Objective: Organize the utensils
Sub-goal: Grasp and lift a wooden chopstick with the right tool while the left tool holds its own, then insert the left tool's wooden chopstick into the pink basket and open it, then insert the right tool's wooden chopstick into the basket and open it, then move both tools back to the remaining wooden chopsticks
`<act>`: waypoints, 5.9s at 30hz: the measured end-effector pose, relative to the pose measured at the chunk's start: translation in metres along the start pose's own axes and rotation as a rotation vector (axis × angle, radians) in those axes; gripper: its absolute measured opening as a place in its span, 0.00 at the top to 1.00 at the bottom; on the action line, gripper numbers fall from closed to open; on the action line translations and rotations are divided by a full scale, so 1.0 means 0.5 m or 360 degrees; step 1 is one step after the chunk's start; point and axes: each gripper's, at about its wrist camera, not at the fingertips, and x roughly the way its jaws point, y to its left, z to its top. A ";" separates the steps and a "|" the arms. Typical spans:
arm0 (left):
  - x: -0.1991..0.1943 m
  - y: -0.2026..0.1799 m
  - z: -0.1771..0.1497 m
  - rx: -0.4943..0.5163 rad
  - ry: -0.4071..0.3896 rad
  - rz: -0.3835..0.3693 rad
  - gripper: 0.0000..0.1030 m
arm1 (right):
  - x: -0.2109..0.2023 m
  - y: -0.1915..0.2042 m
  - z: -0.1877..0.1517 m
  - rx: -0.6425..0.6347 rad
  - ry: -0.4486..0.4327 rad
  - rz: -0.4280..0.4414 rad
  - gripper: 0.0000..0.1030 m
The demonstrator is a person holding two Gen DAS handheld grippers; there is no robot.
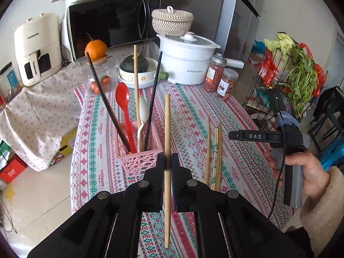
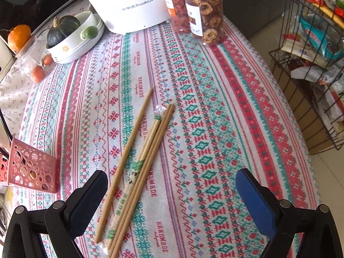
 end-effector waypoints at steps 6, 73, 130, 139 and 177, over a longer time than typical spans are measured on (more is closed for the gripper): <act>-0.029 0.059 0.002 -0.0071 -0.0074 0.0033 0.95 | 0.077 0.076 0.022 -0.0150 0.0036 0.0081 0.37; 0.003 0.134 0.079 -0.0402 -0.0826 0.0301 0.94 | -0.224 0.250 -0.049 -0.0371 -0.0837 0.0481 0.93; -0.009 0.180 -0.026 -0.0303 -0.0033 0.0317 0.25 | -0.211 0.336 -0.082 -0.0139 -0.1247 0.0276 0.04; -0.024 0.131 -0.034 -0.0319 -0.0042 0.0301 0.16 | -0.257 0.264 -0.077 -0.0252 -0.0948 -0.0026 0.01; 0.387 -0.182 0.036 -0.0229 0.0585 -0.0195 0.67 | -0.116 -0.106 -0.043 -0.0157 0.0020 -0.0028 0.07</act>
